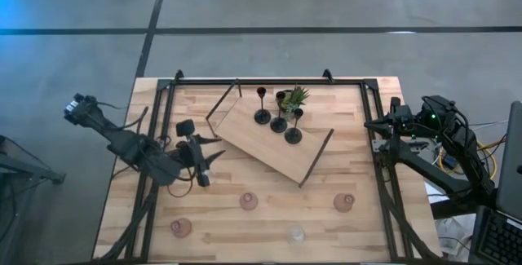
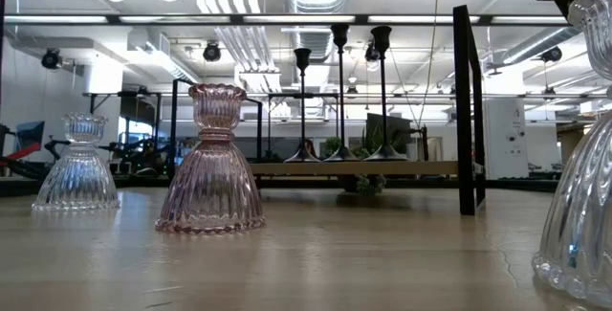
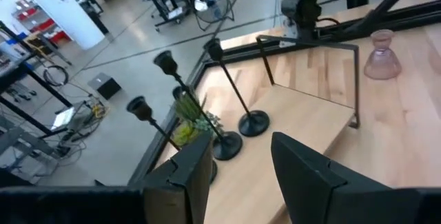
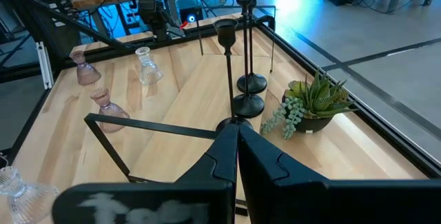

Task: Pick & Place candle stick holders
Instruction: Put the middle pink glass candle holder on the shelf

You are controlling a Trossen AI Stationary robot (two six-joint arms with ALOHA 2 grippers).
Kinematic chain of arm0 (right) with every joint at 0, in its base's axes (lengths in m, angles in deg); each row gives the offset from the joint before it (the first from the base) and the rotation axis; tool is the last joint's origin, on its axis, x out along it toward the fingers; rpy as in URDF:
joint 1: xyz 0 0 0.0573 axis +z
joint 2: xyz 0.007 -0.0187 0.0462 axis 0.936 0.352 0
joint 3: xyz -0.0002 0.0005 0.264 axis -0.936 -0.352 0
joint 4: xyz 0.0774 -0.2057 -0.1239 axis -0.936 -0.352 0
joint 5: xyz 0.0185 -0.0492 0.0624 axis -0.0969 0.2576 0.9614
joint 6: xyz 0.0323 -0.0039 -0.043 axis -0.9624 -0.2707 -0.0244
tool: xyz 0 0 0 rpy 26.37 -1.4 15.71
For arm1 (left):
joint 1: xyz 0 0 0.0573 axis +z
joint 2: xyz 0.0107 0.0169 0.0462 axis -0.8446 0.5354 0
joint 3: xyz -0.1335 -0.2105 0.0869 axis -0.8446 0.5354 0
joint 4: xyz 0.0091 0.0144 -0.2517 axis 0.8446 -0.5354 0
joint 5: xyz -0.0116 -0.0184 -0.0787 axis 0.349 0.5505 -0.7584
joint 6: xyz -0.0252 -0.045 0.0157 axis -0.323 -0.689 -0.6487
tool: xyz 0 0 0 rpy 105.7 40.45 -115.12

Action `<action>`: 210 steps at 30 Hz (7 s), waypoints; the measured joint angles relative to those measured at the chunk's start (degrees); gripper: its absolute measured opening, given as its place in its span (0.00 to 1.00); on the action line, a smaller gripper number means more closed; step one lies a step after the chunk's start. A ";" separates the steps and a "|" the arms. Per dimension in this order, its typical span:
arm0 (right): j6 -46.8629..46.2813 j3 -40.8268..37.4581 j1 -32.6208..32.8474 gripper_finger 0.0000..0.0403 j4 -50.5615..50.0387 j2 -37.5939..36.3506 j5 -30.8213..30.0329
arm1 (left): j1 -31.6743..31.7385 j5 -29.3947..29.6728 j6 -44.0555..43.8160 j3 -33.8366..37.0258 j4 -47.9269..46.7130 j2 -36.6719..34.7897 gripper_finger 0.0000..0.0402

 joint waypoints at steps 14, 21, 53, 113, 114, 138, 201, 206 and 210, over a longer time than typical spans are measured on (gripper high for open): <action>0.00 0.00 0.01 0.02 -0.01 0.00 0.00 | -0.69 -7.81 -8.20 0.06 0.05 0.92 0.38; 0.00 0.00 0.02 0.02 -0.02 0.00 0.00 | -0.69 -11.25 -12.43 2.92 0.95 3.03 0.38; 0.00 0.00 0.01 0.02 -0.01 0.00 0.00 | -0.60 -24.55 -20.40 20.68 27.92 24.79 0.54; 0.00 0.00 0.00 0.02 0.00 0.00 0.00 | 4.75 -3.55 -13.47 14.86 55.97 35.06 0.33; 0.00 0.00 0.00 0.02 0.00 0.00 0.00 | 5.46 -0.32 -14.73 14.27 55.99 35.03 0.33; 0.00 0.00 0.00 0.02 -0.01 0.00 0.00 | 24.20 8.36 -38.53 6.50 31.28 35.03 0.33; 0.00 0.00 0.01 0.02 -0.01 0.00 -0.01 | 37.05 9.82 -48.26 8.46 27.52 39.45 0.33; 0.00 0.00 0.01 0.02 0.00 0.00 -0.01 | 37.30 9.38 -46.98 8.46 28.13 39.46 0.33; 0.00 0.00 0.02 0.02 -0.02 0.00 -0.02 | 37.41 8.68 -46.61 8.46 28.66 39.45 0.33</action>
